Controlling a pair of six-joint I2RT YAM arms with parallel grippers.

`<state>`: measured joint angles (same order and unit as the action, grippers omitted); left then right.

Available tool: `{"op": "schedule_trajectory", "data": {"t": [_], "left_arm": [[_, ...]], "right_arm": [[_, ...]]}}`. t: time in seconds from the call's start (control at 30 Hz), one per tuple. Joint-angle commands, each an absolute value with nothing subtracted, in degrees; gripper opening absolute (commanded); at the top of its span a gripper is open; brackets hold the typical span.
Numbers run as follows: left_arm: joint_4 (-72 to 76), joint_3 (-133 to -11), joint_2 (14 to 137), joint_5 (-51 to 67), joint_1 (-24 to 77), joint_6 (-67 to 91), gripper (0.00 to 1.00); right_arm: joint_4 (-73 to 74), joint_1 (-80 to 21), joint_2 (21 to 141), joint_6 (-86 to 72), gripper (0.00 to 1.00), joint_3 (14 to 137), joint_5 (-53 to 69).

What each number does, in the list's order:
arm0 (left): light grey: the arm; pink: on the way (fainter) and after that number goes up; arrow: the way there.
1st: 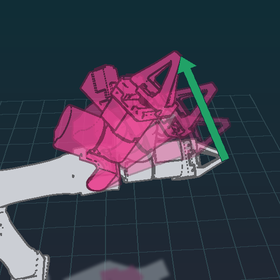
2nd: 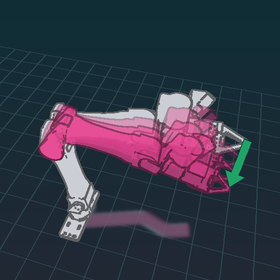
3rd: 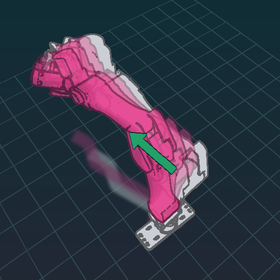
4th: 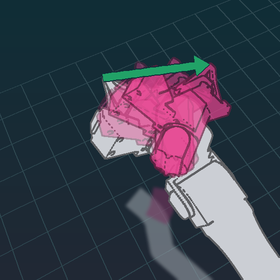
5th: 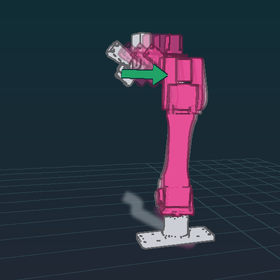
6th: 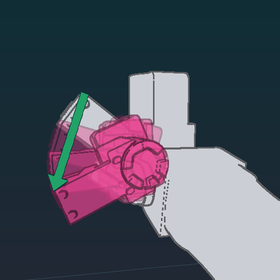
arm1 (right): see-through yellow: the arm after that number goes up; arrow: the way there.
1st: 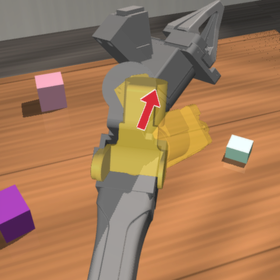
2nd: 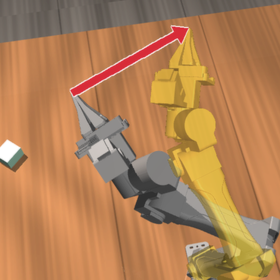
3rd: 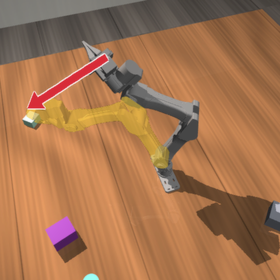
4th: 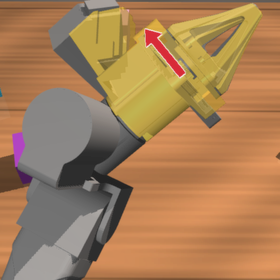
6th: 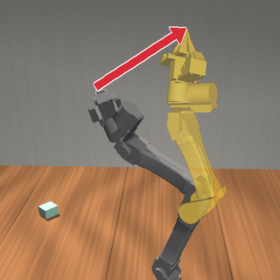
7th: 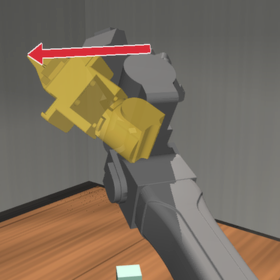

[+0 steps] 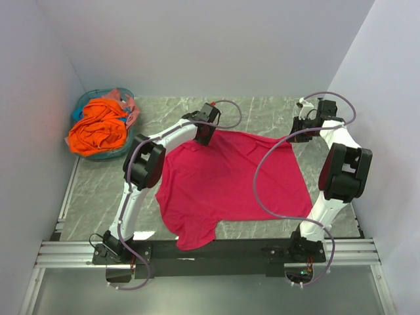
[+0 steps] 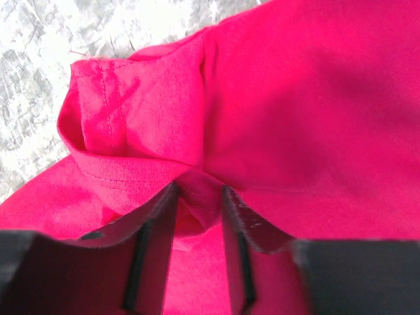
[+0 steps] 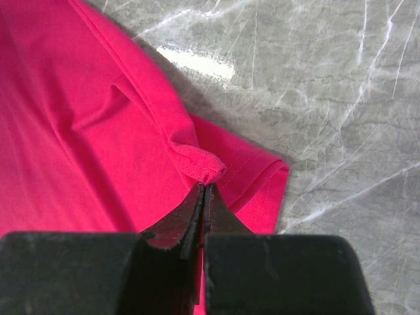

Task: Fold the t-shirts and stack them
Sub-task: Flatten the tshirt out

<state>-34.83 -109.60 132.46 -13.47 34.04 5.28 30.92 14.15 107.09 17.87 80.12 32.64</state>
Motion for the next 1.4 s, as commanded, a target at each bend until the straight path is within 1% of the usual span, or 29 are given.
{"op": "schedule_trajectory", "data": {"t": [0.0, 0.07, 0.1, 0.17, 0.2, 0.27, 0.37, 0.4, 0.67, 0.77, 0.9, 1.13, 1.37], "left_arm": [[-34.02, -108.81, 129.37, -16.33, 35.24, 4.92, 0.37], [-33.93, -108.81, 129.99, -18.18, 35.42, 5.01, 0.33], [-33.93, -108.98, 130.16, -18.80, 35.51, 5.01, 0.27], [-33.66, -109.16, 130.34, -20.39, 35.42, 5.10, 0.21], [-33.49, -109.25, 130.34, -20.48, 35.42, 5.01, 0.17], [-33.31, -109.42, 129.99, -20.30, 35.42, 5.01, 0.13], [-32.61, -108.99, 128.07, -19.78, 35.51, 5.10, 0.02], [-32.09, -108.72, 127.27, -19.69, 35.51, 5.18, 0.00], [-28.04, -104.25, 115.68, -13.99, 34.63, 7.11, 0.00], [-27.51, -102.84, 112.43, -12.14, 32.70, 8.61, 0.01], [-26.28, -101.16, 107.68, -5.92, 28.49, 10.54, 0.01], [-21.27, -98.71, 99.59, 4.55, 21.10, 13.71, 0.01], [-17.84, -96.33, 94.67, 7.38, 16.88, 14.59, 0.00]], "right_arm": [[30.59, 14.68, 106.79, 18.37, 0.00, 81.21, 33.57], [30.67, 14.68, 106.79, 18.37, 0.00, 81.39, 33.57], [30.76, 14.85, 106.79, 18.46, 0.00, 81.39, 33.49], [30.85, 14.77, 106.70, 18.37, 0.00, 81.47, 33.75], [30.85, 14.68, 106.70, 18.46, 0.00, 81.47, 33.75], [30.85, 14.77, 106.61, 18.28, 0.00, 81.47, 33.84], [30.94, 14.85, 106.61, 18.37, 0.00, 81.39, 33.84], [30.94, 14.85, 106.52, 18.46, 0.00, 81.39, 33.84], [30.76, 14.85, 105.38, 18.55, 0.00, 80.69, 34.19], [29.98, 14.85, 103.63, 18.54, 0.00, 79.54, 34.45], [29.36, 14.85, 100.90, 18.46, 0.00, 78.05, 34.63], [27.33, 14.85, 91.86, 17.93, 0.00, 74.10, 34.02], [26.89, 14.85, 80.08, 17.93, 0.00, 71.11, 31.12]]}}
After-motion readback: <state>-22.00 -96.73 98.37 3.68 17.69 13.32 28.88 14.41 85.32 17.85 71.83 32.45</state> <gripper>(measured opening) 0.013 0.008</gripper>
